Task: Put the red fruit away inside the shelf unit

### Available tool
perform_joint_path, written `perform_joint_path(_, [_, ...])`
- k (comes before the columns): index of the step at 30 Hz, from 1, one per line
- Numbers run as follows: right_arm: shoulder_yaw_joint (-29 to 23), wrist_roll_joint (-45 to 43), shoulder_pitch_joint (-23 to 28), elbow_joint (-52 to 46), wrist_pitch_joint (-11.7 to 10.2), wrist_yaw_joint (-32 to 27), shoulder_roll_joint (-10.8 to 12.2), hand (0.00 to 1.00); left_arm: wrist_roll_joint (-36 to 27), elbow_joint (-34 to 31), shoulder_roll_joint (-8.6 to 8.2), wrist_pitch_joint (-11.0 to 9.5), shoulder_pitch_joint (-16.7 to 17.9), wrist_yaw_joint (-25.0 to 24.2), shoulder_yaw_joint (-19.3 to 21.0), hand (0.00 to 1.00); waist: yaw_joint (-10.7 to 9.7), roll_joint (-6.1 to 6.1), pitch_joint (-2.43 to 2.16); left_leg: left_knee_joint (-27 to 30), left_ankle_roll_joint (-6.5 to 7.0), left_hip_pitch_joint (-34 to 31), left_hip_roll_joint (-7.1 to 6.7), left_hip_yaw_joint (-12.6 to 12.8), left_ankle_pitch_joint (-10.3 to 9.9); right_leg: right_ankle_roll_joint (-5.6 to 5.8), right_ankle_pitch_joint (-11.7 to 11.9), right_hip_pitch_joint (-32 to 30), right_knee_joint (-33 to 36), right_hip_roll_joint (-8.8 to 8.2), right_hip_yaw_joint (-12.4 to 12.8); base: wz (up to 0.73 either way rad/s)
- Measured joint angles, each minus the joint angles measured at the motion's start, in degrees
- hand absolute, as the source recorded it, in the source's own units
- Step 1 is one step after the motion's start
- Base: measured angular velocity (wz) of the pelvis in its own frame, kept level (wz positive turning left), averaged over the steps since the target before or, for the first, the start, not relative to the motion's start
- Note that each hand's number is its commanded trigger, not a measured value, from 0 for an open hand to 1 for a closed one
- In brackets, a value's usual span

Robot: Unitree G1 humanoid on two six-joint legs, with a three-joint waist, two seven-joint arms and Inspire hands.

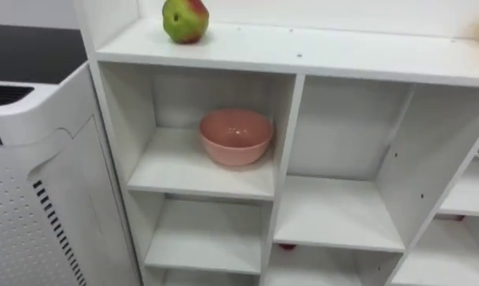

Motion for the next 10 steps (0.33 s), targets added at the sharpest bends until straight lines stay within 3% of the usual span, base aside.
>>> perform_joint_path(5, [0.2,-2.6,3.4,-0.1,0.0,1.6,2.0,0.00,1.2,0.3,-0.53,0.0,0.5,0.2,2.2,0.00,0.1,0.38,0.20,-1.1,-0.08,2.9,-0.11,0.0,0.0,0.18,0.4,3.2,-2.0,0.32,0.1,0.00])
perform_joint_path(10, [1.7,-6.2,6.7,-0.1,0.1,2.2,4.9,0.00,1.1,0.4,-2.29,0.3,1.2,0.2,3.9,0.00,0.0,0.98,0.36,-2.0,-0.08,4.4,-0.14,0.0,0.0,0.20,0.4,4.4,-1.9,0.34,0.1,0.00])
